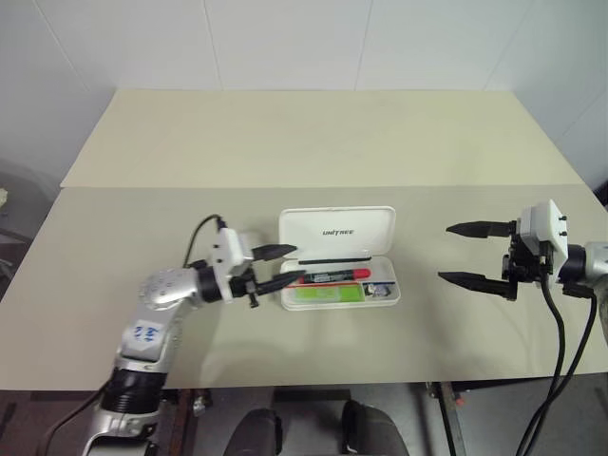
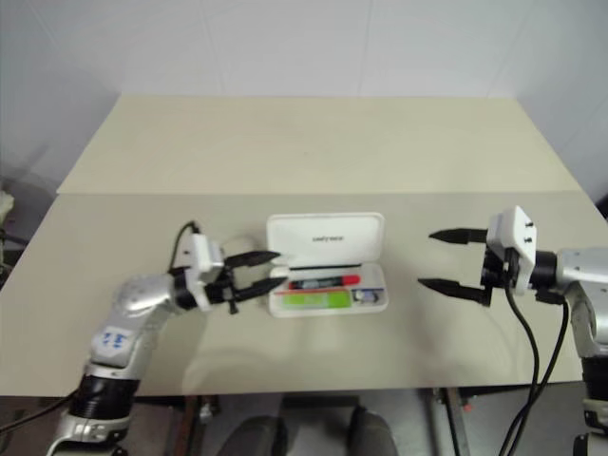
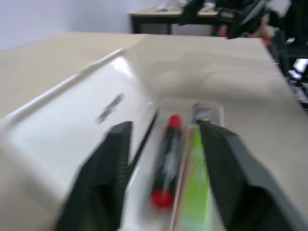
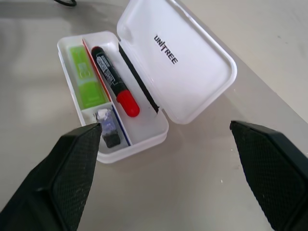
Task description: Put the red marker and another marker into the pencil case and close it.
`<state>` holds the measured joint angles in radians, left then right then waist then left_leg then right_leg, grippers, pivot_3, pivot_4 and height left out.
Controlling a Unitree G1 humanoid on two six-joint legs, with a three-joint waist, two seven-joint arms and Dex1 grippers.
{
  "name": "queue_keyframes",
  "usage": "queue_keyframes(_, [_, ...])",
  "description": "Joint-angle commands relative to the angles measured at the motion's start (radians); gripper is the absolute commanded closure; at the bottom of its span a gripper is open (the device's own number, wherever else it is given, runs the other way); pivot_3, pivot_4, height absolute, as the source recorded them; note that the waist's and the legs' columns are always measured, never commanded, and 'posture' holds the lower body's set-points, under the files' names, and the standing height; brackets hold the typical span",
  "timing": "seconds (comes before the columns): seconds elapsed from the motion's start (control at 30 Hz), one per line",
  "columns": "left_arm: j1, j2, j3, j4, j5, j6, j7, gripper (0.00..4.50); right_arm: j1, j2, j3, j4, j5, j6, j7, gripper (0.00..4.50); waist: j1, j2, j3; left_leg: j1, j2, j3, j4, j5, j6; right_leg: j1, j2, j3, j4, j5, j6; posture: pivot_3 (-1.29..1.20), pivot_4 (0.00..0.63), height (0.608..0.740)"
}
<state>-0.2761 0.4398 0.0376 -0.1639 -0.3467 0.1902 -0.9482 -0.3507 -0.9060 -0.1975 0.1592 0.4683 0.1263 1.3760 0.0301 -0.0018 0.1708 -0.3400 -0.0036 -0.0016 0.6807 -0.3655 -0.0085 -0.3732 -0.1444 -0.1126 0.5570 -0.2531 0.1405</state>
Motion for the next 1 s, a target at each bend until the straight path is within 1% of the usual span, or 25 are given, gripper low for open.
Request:
queue_keyframes(0.03, [0.024,0.049,0.09,-0.059,-0.054,-0.018,0.011,3.54,-0.065,0.015,0.001,0.05,0.003,-0.041,0.028,0.0,-0.004,0.0,0.0,0.0,0.0,0.0,0.0,0.0,0.0,0.0,0.0,0.0,0.0,0.0,0.0,0.0,0.15,0.74])
queue_keyframes(0.07, [0.032,0.067,0.113,-0.053,-0.052,-0.026,0.014,3.83,-0.081,0.024,0.002,0.059,0.017,-0.03,0.039,0.0,-0.006,0.0,0.0,0.0,0.0,0.0,0.0,0.0,0.0,0.0,0.0,0.0,0.0,0.0,0.0,0.0,0.15,0.74])
queue_keyframes(0.1, [0.036,0.081,0.128,-0.043,-0.047,-0.035,0.02,4.23,-0.094,0.031,0.004,0.068,0.022,-0.029,0.048,0.0,-0.007,0.0,0.0,0.0,0.0,0.0,0.0,0.0,0.0,0.0,0.0,0.0,0.0,0.0,0.0,0.0,0.15,0.74])
queue_keyframes(0.13, [0.037,0.09,0.141,-0.028,-0.038,-0.043,0.033,4.47,-0.103,0.037,0.007,0.071,0.031,-0.023,0.065,0.0,-0.007,0.0,0.0,0.001,0.0,0.0,-0.001,0.0,0.0,0.0,0.0,0.0,0.0,0.0,0.0,0.0,0.15,0.74])
queue_keyframes(0.27, [0.014,0.087,0.165,0.028,0.001,-0.058,0.117,4.47,-0.111,0.07,-0.002,0.06,0.082,-0.035,0.128,0.0,-0.004,0.0,0.0,0.001,0.001,0.0,-0.002,0.0,0.0,0.0,0.001,0.0,0.0,0.0,0.0,0.0,0.15,0.74])
queue_keyframes(0.43, [-0.051,0.055,0.134,0.119,0.057,-0.04,0.235,4.47,-0.105,0.083,0.003,0.041,0.101,-0.027,0.154,0.0,-0.003,0.0,0.0,0.001,0.0,0.0,-0.002,0.0,0.0,0.0,0.001,0.0,0.0,0.0,0.0,0.0,0.15,0.74])
queue_keyframes(0.5, [-0.097,0.03,0.108,0.176,0.084,-0.029,0.279,4.47,-0.107,0.082,0.012,0.05,0.089,-0.038,0.152,0.0,-0.002,0.0,0.0,0.001,0.0,0.0,-0.002,0.0,0.0,0.0,0.001,0.0,0.001,0.0,0.0,0.0,0.15,0.74])
queue_keyframes(0.6, [-0.185,-0.034,0.063,0.274,0.112,-0.009,0.334,4.47,-0.106,0.08,0.019,0.057,0.076,-0.051,0.15,0.0,-0.001,0.0,0.0,0.001,0.0,0.0,-0.001,0.0,0.0,0.0,0.001,0.0,0.001,0.0,0.0,0.0,0.15,0.74])
queue_keyframes(0.77, [-0.293,-0.097,-0.005,0.401,0.132,-0.006,0.319,4.47,-0.103,0.078,0.017,0.053,0.073,-0.056,0.139,0.0,-0.004,-0.001,0.0,0.001,0.0,0.002,0.0,0.0,0.0,0.0,0.001,0.0,0.001,0.0,0.0,0.0,0.15,0.74])
queue_keyframes(0.87, [-0.328,-0.118,-0.036,0.425,0.116,-0.028,0.272,4.47,-0.094,0.074,0.013,0.041,0.074,-0.053,0.135,0.0,-0.006,-0.001,0.0,0.001,0.0,0.003,-0.001,0.0,0.0,-0.001,0.001,-0.001,0.001,0.0,0.0,0.0,0.15,0.74])
queue_keyframes(1.0, [-0.336,-0.121,-0.039,0.413,0.083,-0.052,0.197,4.47,-0.084,0.07,0.009,0.024,0.077,-0.047,0.128,0.0,-0.006,-0.001,0.0,0.001,0.0,0.003,-0.001,0.0,0.0,-0.001,0.001,-0.001,0.001,0.0,0.0,0.0,0.15,0.74])
